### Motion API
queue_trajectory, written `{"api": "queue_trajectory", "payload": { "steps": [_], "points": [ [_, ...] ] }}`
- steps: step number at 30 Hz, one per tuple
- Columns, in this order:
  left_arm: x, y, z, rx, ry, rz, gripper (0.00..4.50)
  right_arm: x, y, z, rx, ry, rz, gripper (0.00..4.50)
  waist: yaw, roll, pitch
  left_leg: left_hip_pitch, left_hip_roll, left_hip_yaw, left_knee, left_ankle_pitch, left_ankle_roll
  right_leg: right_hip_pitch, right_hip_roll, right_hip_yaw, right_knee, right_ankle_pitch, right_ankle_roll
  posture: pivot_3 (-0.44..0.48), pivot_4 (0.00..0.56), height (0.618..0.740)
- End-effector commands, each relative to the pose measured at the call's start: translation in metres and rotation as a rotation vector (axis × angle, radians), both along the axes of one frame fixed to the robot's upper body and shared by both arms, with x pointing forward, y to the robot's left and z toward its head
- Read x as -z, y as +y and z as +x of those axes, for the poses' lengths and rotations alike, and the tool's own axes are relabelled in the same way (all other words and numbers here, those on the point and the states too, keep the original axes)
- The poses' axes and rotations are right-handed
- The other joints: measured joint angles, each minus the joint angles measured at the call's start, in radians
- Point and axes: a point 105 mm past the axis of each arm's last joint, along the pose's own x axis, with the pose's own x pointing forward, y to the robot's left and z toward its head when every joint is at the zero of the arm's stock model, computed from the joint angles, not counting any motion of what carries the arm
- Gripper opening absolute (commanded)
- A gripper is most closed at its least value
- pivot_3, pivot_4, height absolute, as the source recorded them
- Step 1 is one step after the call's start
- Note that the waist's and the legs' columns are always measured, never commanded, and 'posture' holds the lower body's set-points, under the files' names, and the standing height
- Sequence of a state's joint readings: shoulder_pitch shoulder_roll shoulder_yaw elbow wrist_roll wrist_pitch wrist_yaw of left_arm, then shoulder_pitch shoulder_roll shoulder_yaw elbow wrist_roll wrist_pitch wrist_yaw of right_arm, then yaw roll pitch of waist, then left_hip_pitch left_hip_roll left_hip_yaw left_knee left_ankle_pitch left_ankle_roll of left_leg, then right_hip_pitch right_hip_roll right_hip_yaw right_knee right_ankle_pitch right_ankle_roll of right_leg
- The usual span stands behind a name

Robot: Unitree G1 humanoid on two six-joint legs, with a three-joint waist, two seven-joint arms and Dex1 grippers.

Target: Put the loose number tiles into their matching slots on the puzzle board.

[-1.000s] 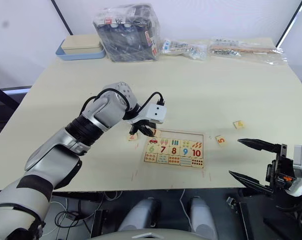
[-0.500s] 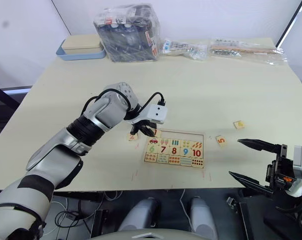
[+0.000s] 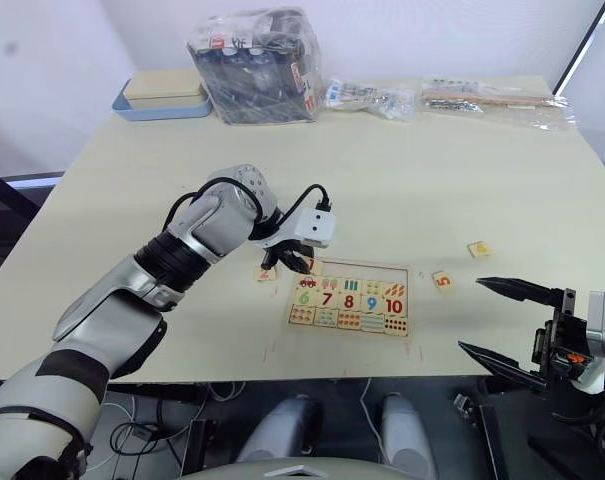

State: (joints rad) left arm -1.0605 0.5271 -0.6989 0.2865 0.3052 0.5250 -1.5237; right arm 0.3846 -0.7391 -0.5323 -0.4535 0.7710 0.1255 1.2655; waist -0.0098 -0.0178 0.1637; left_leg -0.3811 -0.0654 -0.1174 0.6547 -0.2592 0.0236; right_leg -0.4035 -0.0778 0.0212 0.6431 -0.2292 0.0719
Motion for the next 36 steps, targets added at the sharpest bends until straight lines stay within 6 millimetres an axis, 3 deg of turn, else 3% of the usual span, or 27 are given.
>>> {"api": "queue_trajectory", "payload": {
  "steps": [1,28,29,31,32,33,34,36],
  "points": [
    [-0.0051,-0.0039,-0.0017,0.02,-0.006,-0.006,0.93,-0.0083,0.0012,-0.0026,-0.002,-0.052,-0.012,4.5,0.0,0.0,0.0,0.0,0.0,0.0,0.0,0.0,0.0,0.0,0.0,0.0,0.0,0.0,0.0,0.0,0.15,0.74],
    [-0.0077,-0.005,-0.0028,0.03,-0.001,-0.016,0.93,-0.0057,0.0005,-0.0005,0.0,-0.056,-0.013,4.5,0.0,0.0,0.0,0.0,0.0,0.0,0.0,0.0,0.0,0.0,0.0,0.0,0.0,0.0,0.0,0.0,0.15,0.74],
    [-0.008,-0.0049,-0.003,0.031,-0.001,-0.017,1.73,-0.0056,0.0005,-0.0004,0.0,-0.056,-0.013,4.5,0.0,0.0,0.0,0.0,0.0,0.0,0.0,0.0,0.0,0.0,0.0,0.0,0.0,0.0,0.0,0.0,0.15,0.74],
    [-0.0083,-0.0049,-0.0032,0.033,0.0,-0.018,1.98,-0.0055,0.0004,-0.0002,0.001,-0.057,-0.013,4.5,0.0,0.0,0.0,0.0,0.0,0.0,0.0,0.0,0.0,0.0,0.0,0.0,0.0,0.0,0.0,0.0,0.15,0.74],
    [-0.0083,-0.0048,-0.0032,0.033,0.001,-0.018,2.66,-0.0055,0.0004,-0.0001,0.001,-0.057,-0.013,4.5,0.0,0.0,0.0,0.0,0.0,0.0,0.0,0.0,0.0,0.0,0.0,0.0,0.0,0.0,0.0,0.0,0.15,0.74],
    [-0.0084,-0.0048,-0.0032,0.033,0.001,-0.019,2.85,-0.0056,0.0005,0.0,0.001,-0.057,-0.012,4.5,-0.001,0.0,0.0,0.0,0.0,0.0,0.0,0.0,0.0,0.0,0.0,0.0,0.0,0.0,0.0,0.0,0.15,0.74],
    [-0.0086,-0.0048,-0.0034,0.034,0.002,-0.02,3.52,-0.0057,0.0004,0.0001,0.001,-0.058,-0.012,4.5,-0.001,0.0,0.0,0.0,0.0,0.0,0.0,0.0,0.0,0.0,0.0,0.0,0.0,0.0,0.0,0.0,0.15,0.74],
    [-0.0093,-0.0052,-0.0038,0.035,0.003,-0.022,4.36,-0.0058,0.0004,0.0001,0.001,-0.058,-0.012,4.5,-0.001,0.0,0.0,0.0,0.0,0.0,0.0,0.0,0.0,0.0,0.0,0.0,0.0,0.0,0.0,0.0,0.15,0.74]
  ]
}}
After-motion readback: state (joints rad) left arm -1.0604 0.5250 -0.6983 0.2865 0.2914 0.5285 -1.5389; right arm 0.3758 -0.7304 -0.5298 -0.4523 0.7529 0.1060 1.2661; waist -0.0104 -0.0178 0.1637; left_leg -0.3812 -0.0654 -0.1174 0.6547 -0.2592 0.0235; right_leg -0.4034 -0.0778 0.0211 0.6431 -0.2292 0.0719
